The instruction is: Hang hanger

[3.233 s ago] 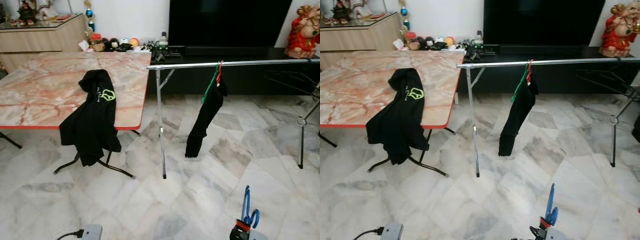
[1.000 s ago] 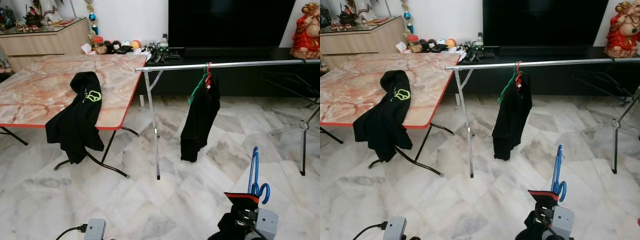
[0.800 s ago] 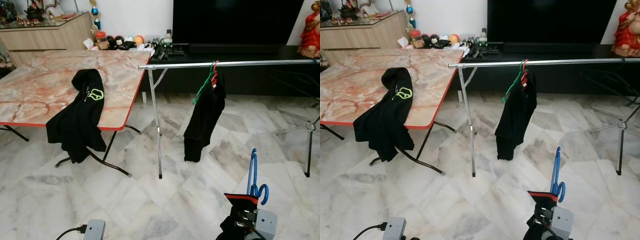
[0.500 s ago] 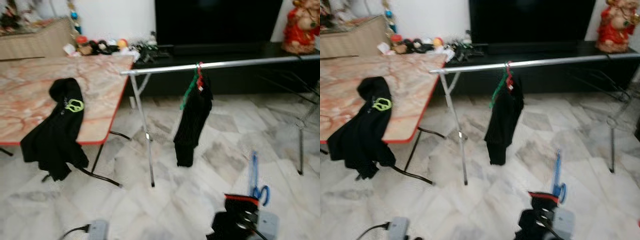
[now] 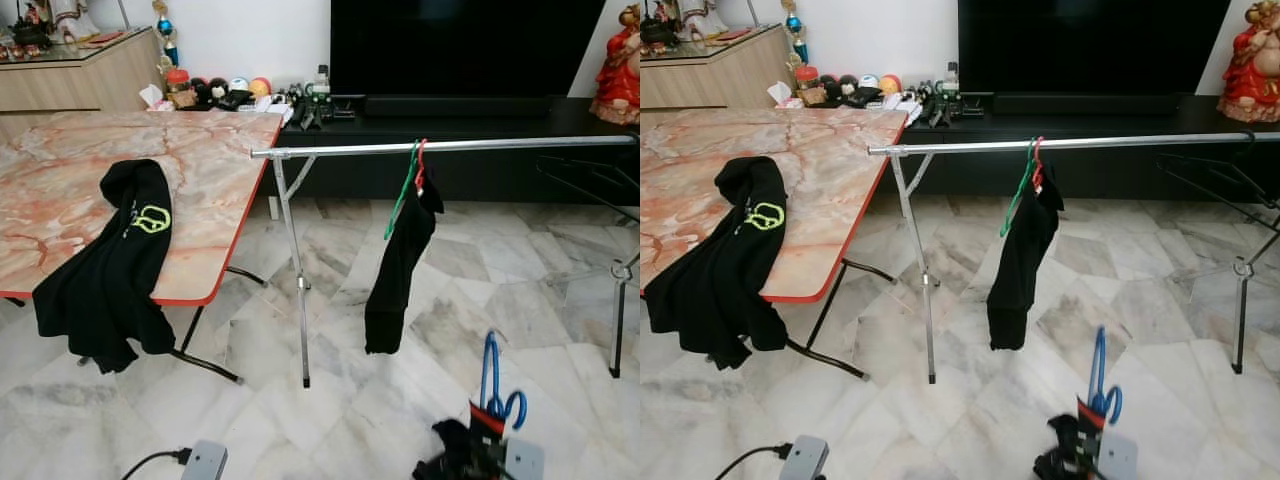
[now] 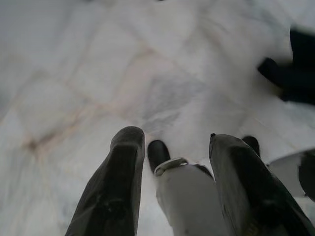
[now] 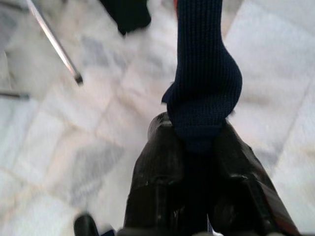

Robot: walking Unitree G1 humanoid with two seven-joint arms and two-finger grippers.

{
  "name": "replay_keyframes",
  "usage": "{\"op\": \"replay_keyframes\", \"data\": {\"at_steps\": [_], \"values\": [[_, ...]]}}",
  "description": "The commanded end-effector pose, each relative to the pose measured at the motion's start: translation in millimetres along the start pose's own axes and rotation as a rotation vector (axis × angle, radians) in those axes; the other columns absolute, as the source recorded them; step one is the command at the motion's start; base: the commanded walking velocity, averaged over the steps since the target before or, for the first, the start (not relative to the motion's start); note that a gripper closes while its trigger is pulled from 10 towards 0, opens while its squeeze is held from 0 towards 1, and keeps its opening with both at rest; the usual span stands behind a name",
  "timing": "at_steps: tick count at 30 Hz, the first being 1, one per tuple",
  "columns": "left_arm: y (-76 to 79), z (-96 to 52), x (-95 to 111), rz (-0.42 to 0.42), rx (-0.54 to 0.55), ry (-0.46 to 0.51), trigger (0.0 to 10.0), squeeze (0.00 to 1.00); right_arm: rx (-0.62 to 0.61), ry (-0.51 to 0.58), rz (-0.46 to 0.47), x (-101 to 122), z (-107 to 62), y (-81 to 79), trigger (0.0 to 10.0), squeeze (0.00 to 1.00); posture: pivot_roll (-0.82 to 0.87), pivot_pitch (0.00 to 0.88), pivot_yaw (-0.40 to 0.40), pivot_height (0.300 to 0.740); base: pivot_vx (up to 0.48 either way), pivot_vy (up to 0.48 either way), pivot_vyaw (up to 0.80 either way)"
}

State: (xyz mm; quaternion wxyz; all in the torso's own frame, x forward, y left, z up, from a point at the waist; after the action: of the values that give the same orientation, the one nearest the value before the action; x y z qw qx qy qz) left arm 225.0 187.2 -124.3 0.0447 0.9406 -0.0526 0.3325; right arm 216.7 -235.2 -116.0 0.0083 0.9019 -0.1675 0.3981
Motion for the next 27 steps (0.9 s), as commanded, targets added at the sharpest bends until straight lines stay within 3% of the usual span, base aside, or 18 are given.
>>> {"op": "replay_keyframes", "data": {"at_steps": [1, 3, 6, 14, 27], "values": [[-11.2, -2.4, -5.0, -0.051, 0.049, -0.016, 10.0, 0.0, 0.008, -0.012, -0.014, -2.4, 0.3, -3.4, 10.0, 0.0, -0.07, 0.0, 0.027, 0.74, 0.0, 0.0, 0.0], [-15.5, -2.8, -4.3, -0.106, 0.081, -0.005, 10.0, 0.0, 0.025, -0.037, -0.015, -9.0, -0.7, -7.4, 10.0, 0.0, -0.07, 0.0, 0.024, 0.74, 0.0, 0.0, 0.0], [-17.6, -3.2, -4.9, -0.141, 0.099, 0.0, 10.0, 0.0, 0.065, -0.081, -0.09, -20.2, -2.8, -15.3, 10.0, 0.0, -0.08, 0.0, 0.025, 0.74, 0.0, 0.0, 0.0], [-16.1, -3.7, -9.2, -0.128, 0.088, -0.02, 10.0, 0.0, -0.012, -0.109, -0.052, -28.2, -5.7, -1.8, 10.0, 0.0, -0.08, 0.0, 0.033, 0.74, 0.0, 0.0, 0.0], [-14.3, -4.0, -12.0, -0.123, 0.075, -0.029, 10.0, 0.0, -0.002, -0.138, -0.055, -35.8, -7.5, -4.4, 10.0, 0.0, -0.08, 0.0, 0.042, 0.74, 0.0, 0.0, 0.0]]}}
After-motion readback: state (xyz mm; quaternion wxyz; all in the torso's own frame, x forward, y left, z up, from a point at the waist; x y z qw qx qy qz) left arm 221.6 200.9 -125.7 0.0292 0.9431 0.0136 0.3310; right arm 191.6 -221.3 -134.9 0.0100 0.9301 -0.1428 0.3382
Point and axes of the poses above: a point about 5 cm out from each wrist's last joint towards the gripper, its own z axis pointing out of the wrist towards the gripper, its own x axis along the axis of the wrist's last joint, y = z × x, the point moved 6 cm from there along z, pointing out of the wrist towards the gripper, and after that the axes turned 4 degrees about z, right-handed, at the moved point
